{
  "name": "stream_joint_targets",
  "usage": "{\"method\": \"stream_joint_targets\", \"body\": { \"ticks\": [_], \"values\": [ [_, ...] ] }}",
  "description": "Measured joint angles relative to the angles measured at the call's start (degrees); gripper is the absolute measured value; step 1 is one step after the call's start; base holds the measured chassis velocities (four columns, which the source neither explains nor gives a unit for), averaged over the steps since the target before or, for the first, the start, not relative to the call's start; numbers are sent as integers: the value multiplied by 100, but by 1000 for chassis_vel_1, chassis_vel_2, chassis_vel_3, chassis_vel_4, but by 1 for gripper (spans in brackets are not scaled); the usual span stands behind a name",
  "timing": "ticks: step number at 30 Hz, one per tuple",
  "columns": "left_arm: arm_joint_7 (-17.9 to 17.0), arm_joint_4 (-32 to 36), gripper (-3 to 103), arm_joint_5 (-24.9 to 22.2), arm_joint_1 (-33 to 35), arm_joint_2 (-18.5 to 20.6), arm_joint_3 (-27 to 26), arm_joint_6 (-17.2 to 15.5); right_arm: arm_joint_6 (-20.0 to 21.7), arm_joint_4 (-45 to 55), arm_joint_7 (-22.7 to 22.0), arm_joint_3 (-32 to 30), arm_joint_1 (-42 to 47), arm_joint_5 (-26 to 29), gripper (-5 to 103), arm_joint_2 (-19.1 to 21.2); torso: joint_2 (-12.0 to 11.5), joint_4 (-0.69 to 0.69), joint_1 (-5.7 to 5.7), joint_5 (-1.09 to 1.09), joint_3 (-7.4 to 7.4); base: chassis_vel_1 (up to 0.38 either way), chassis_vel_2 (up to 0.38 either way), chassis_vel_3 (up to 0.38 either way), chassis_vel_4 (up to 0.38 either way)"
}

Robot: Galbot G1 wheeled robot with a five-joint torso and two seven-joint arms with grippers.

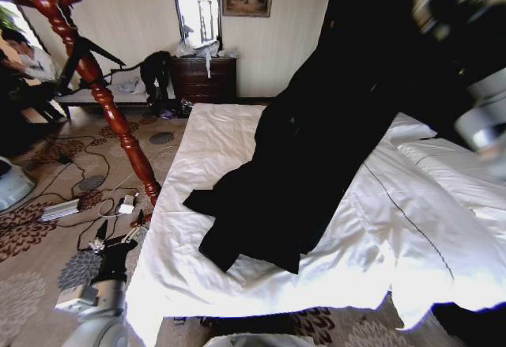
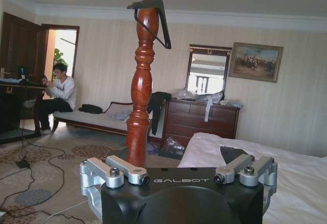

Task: Pick up the clothes from the bed and hang them on the clothes hanger.

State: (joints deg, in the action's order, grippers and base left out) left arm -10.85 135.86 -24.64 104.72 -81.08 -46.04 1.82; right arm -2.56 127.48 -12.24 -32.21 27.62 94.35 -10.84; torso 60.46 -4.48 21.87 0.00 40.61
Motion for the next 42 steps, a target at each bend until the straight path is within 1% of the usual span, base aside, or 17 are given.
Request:
{"method": "stream_joint_targets", "body": {
  "ticks": [1,5,7,8,10,13,15,19,21,24,28,30,31,32,35,38,42],
  "values": [
    [0,0,100,0,0,0,0,0,0,0,0,0,0,0,0,0,0,0,0,0,0,0,0,0,0],
    [-2,-26,100,78,-7,-71,56,7,-19,-153,57,156,1199,-1199,0,-262,0,0,0,-3,0,0,0,0,0],
    [-2,-27,100,90,-3,-73,62,7,-19,-200,74,291,1382,-1403,0,-368,0,1,0,-3,0,0,0,0,0],
    [-2,-47,100,125,17,-72,61,11,-40,-464,115,992,1744,-2069,0,-843,0,1,0,5,0,0,0,0,0],
    [-2,-56,100,129,24,-72,56,13,-52,-581,106,1272,1781,-2262,0,-1029,0,2,1,7,1,0,0,0,0],
    [-3,-116,100,136,67,-50,0,21,-168,-1410,28,2632,1668,-3103,0,-1928,-1,2,0,1,1,0,0,0,0],
    [-4,-127,100,137,75,-45,-13,22,-184,-1571,28,2819,1629,-3240,0,-2076,0,2,0,1,1,0,0,0,0],
    [-4,-208,100,111,89,5,-100,23,-265,-2668,-67,3896,1278,-3995,0,-3131,-1,2,0,0,1,0,0,0,0],
    [-5,-219,100,107,89,8,-111,23,-272,-2813,-101,3998,1224,-4062,0,-3260,0,3,0,-1,1,0,0,0,0],
    [-9,-278,100,80,86,21,-167,23,-267,-3543,-455,4388,908,-4351,-3,-3857,-1,4,0,-2,1,0,0,0,0],
    [-12,-302,100,35,76,30,-212,23,-185,-3749,-921,4474,829,-4262,12,-4093,-1,0,1,-2,1,0,0,0,0],
    [-12,-316,100,27,68,31,-221,23,-183,-3734,-1090,4462,843,-4156,12,-4139,-1,0,0,-1,1,0,0,0,0],
    [-12,-344,100,21,58,29,-226,23,-224,-3618,-1275,4346,909,-3950,22,-4199,0,1,1,-1,0,0,0,0,0],
    [-13,-365,100,21,51,24,-226,23,-276,-3507,-1311,4234,962,-3820,22,-4218,0,1,0,-1,0,0,0,0,0],
    [-17,-424,100,38,14,-4,-185,23,-650,-3252,-899,3894,1095,-3677,38,-4142,0,1,0,-1,0,0,0,0,0],
    [-17,-442,100,75,-15,-32,-143,24,-838,-3154,-575,3746,1144,-3655,44,-4047,0,0,0,-1,0,0,0,0,0],
    [-17,-436,100,148,-30,-83,-69,24,-802,-2919,-678,3421,1284,-3217,61,-3899,0,2,0,0,0,0,0,0,0]
  ]
}}
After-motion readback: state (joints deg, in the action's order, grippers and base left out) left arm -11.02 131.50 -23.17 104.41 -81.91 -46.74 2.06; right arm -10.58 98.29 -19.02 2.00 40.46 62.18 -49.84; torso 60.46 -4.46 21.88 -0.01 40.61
